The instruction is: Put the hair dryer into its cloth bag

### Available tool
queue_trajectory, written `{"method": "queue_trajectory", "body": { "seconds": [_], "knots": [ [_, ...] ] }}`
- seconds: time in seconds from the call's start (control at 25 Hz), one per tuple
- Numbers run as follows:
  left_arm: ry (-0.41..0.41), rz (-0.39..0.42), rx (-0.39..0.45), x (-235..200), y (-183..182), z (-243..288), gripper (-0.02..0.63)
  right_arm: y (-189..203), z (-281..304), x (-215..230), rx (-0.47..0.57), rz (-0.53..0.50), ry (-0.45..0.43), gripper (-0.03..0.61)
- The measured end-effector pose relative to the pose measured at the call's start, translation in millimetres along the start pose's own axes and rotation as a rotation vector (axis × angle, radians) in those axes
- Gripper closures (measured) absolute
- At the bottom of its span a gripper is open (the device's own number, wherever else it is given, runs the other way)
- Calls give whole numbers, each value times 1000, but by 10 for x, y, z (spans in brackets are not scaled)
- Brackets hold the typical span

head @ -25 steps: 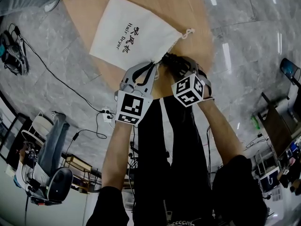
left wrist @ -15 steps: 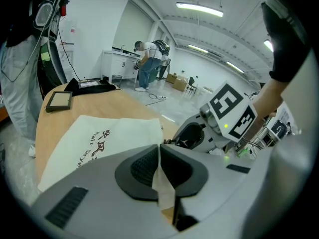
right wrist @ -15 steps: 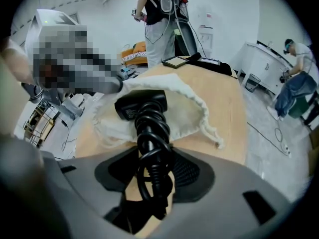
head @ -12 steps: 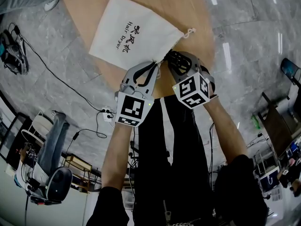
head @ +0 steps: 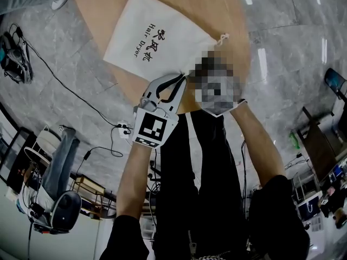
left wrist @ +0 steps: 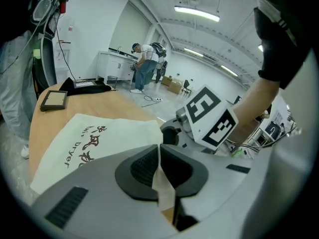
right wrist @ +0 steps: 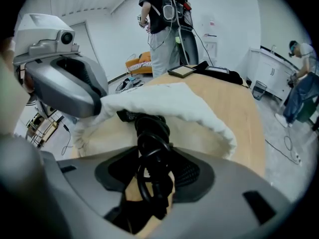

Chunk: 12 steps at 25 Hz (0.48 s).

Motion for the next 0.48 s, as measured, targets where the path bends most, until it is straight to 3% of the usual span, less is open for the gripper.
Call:
{"method": "queue_trajectory", "body": {
  "seconds": [0.48],
  "knots": [
    [35, -30, 5, -56, 51, 101, 589, -289, 294, 125, 74, -35, -70, 374]
  ]
}}
Point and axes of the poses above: the fingertips, and each gripper's own axes: z forward along the fingers, x to its right, y out of its underside, the point moved 6 cm from there along -z, backward along the fingers, and after that the axes turned 9 degrees about y, right-handed, at the moved point
